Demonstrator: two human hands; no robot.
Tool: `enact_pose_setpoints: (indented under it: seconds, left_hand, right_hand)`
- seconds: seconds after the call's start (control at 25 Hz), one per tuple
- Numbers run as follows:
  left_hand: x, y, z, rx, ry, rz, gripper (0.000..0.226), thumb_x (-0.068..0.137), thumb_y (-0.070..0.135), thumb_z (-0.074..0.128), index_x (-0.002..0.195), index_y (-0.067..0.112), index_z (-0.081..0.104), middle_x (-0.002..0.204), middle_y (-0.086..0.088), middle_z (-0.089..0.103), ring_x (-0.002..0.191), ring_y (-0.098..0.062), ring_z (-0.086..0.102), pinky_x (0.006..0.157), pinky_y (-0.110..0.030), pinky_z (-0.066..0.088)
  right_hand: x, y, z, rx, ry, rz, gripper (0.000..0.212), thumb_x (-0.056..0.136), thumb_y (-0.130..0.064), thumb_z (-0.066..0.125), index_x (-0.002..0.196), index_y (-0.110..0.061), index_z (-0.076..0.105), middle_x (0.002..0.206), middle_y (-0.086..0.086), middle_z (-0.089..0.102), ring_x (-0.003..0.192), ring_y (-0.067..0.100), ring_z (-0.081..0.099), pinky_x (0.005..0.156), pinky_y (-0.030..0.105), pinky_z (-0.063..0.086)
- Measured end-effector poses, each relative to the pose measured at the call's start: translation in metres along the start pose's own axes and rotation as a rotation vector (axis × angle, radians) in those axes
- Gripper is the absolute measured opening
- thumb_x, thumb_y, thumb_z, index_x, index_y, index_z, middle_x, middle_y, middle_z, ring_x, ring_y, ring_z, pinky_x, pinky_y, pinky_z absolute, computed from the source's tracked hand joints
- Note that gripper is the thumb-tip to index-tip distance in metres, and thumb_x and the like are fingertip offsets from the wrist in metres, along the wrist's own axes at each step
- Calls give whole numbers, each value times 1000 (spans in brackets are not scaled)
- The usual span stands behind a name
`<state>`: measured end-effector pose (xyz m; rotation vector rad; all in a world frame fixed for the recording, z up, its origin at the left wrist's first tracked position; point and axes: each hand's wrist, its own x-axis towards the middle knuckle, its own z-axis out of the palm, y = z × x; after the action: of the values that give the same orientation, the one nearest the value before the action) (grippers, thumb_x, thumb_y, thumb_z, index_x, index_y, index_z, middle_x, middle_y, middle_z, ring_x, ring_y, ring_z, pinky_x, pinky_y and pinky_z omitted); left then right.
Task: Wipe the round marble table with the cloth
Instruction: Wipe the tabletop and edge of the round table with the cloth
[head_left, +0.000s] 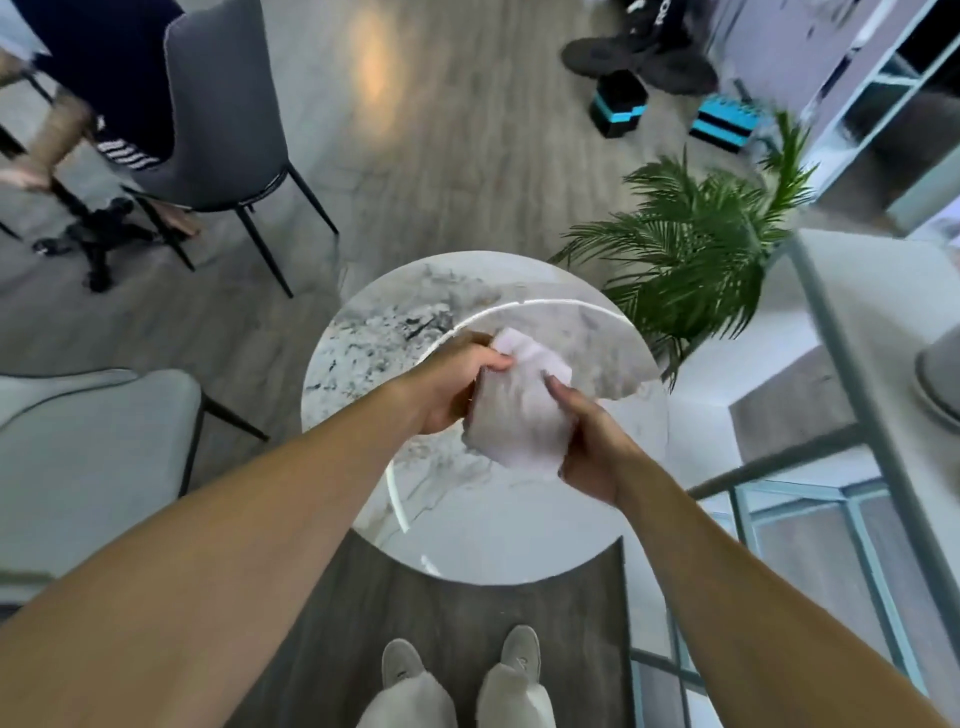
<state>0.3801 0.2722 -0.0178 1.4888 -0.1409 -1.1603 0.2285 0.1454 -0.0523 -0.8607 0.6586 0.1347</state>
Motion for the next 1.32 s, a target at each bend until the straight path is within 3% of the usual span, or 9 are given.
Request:
enact_pose_setpoints:
  seconds: [0.12,0.24,0.32,0.48,0.64,0.8,0.96,1.2,1.32]
  left_hand:
    - [17,-27,-14,15,70,-61,24,90,4,61,104,20,72,111,-12,75,110,-34,69,102,-50,50]
    - [36,-42,-12,-11,192,-80,23,92,9,68,111,21,65,113,-15,73,104,-36,70,95,-49,54]
    - [54,-41,-11,-35,243,-21,23,91,7,69,107,22,62,105,-11,70,89,-28,67,76,-38,55]
    - [75,-28,-31,153,234,198,34,83,-18,61,92,14,63,81,-1,66,74,-3,66,63,-19,55]
    - [71,-59,-81,715,214,239,49,75,-27,36,73,13,66,95,-7,74,97,-22,73,75,-22,55]
    - [86,-91,-123,1157,577,203,29,97,27,54,126,33,60,157,-7,44,147,-32,34,117,-57,29]
    - [111,-117,-139,1272,581,-11,59,98,66,24,154,48,19,172,4,-1,156,-31,-7,115,-72,1]
    - [123,-152,-141,1388,718,-7,64,96,67,-4,157,46,-8,171,2,-11,156,-35,-10,115,-71,-6]
    - [123,-155,-140,1389,762,28,63,98,66,-1,157,46,-2,171,2,-6,156,-34,-7,115,-70,-6]
  right_hand:
    - [19,15,-2,30,68,85,55,87,-36,75,132,-7,64,129,18,70,118,33,69,92,44,59]
    - [42,12,-13,-88,144,17,46,93,-29,72,132,-7,63,130,20,69,119,35,67,105,55,51]
    - [62,-2,-13,-268,199,-187,34,93,-22,71,125,-9,66,123,20,72,116,33,69,102,56,53]
    - [85,-21,-23,-902,337,-717,25,80,-26,82,97,-24,64,82,-8,69,74,3,62,66,23,56]
    - [68,11,-58,-1582,-83,-626,40,77,-54,80,97,-20,72,105,-4,72,102,20,63,94,45,50]
    - [99,58,-31,-1548,523,-302,73,92,-67,49,148,-21,46,161,16,34,150,41,22,125,58,14]
    - [157,102,27,-1414,788,-7,92,96,-73,19,161,-13,-7,165,30,-16,151,49,-20,123,61,-6]
    - [246,14,-33,-1826,391,-435,72,100,-67,7,160,-29,-7,168,13,-15,153,38,-19,125,62,3]
    - [279,-15,-38,-1662,702,-386,87,93,-77,14,161,-25,-1,170,19,-5,156,38,-6,125,57,-1]
